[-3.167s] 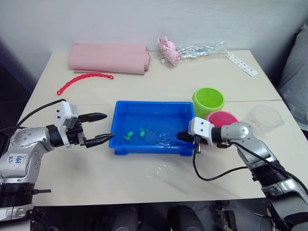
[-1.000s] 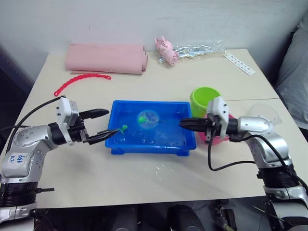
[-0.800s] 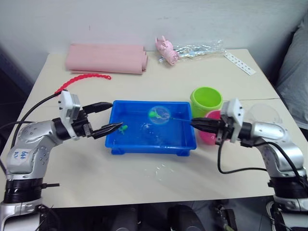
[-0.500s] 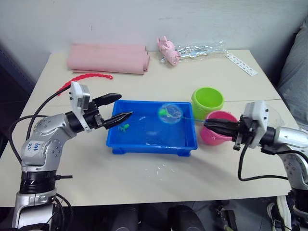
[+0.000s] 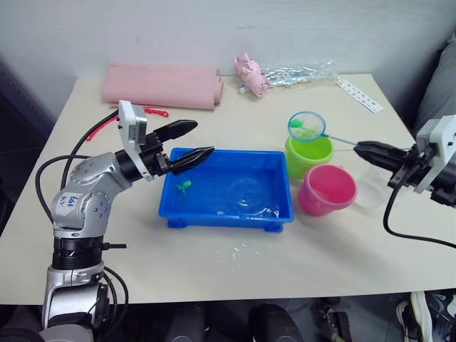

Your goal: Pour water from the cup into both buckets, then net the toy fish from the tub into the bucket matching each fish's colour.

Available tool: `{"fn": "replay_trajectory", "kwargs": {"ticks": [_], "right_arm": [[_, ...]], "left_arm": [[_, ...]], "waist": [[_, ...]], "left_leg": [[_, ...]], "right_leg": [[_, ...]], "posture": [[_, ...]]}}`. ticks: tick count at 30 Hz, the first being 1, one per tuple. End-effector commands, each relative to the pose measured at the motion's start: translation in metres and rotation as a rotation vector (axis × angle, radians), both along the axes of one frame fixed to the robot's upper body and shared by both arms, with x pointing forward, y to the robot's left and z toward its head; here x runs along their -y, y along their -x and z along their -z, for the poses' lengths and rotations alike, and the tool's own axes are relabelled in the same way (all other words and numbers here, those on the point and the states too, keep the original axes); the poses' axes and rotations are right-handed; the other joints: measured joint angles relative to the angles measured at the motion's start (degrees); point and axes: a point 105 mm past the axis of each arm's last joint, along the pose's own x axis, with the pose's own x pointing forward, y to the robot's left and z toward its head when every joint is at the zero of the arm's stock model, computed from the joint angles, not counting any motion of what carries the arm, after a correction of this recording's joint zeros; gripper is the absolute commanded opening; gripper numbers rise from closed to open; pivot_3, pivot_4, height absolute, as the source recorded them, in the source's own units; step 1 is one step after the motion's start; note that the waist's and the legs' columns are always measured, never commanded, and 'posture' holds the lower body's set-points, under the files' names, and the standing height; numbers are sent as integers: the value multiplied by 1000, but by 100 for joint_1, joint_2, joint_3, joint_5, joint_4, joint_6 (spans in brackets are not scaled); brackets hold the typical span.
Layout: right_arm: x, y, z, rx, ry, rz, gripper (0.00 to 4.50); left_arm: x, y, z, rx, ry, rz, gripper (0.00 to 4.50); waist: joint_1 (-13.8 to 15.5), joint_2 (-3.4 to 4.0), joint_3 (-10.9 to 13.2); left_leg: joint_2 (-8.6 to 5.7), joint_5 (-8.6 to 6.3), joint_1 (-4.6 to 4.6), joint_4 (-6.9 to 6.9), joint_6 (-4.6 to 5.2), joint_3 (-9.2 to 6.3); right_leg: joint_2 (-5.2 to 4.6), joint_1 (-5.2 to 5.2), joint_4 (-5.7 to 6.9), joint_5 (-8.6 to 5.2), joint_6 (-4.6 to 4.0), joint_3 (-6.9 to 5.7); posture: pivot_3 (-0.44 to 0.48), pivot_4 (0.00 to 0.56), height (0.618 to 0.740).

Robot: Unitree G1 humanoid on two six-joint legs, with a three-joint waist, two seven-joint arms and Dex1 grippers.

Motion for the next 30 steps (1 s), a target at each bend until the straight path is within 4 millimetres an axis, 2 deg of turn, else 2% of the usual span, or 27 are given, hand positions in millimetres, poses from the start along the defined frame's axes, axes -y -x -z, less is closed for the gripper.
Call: {"fn": "replay_trajectory", "kwargs": {"ticks": [1, 5, 10, 20, 23, 26, 30], "right_arm": [[9, -9, 2, 56, 175, 41, 0], [12, -19, 17, 140, 402, 80, 0], [18, -23, 21, 254, 584, 137, 0], [15, -13, 1, 593, 1023, 107, 0], [16, -12, 0, 612, 1032, 94, 0], [25, -13, 4, 618, 1101, 117, 0], [16, -11, 9, 665, 1096, 84, 0]], "left_arm": [[8, 2, -8, 73, -27, 19, 4462], [11, 3, -4, 81, -42, 29, 4462], [10, 4, 1, 71, -40, 26, 4462], [11, 2, 6, 60, -26, 24, 4462], [5, -1, 9, 67, -37, 1, 4462], [1, -6, 10, 65, -14, -26, 4462], [1, -7, 13, 63, -11, -26, 4462]], "waist": [[0, 0, 0], [5, 0, 0], [6, 0, 0], [3, 1, 0], [2, 1, 0], [1, 2, 0], [1, 2, 0]], "left_leg": [[0, 0, 0, -2, 0, 0], [0, 0, -2, 0, 0, 1], [0, 0, -2, 2, 0, 1], [1, 0, -1, 4, 0, 0], [1, 0, -1, 5, 0, 0], [1, 0, -1, 4, 0, 1], [1, 0, -1, 4, 0, 0]], "right_leg": [[0, -1, -1, 0, 0, 0], [-1, -2, -2, 0, 0, 0], [-2, -2, -1, 0, 0, -1], [-1, -2, -1, 0, 0, 1], [-1, -2, 0, 0, 0, 1], [-1, -2, 1, 0, 0, 1], [-1, -2, 2, 0, 0, 2]], "posture": [[0, 150, 740], [0, 150, 740], [0, 150, 740], [0, 150, 740], [0, 150, 740], [0, 150, 740], [0, 150, 740]]}}
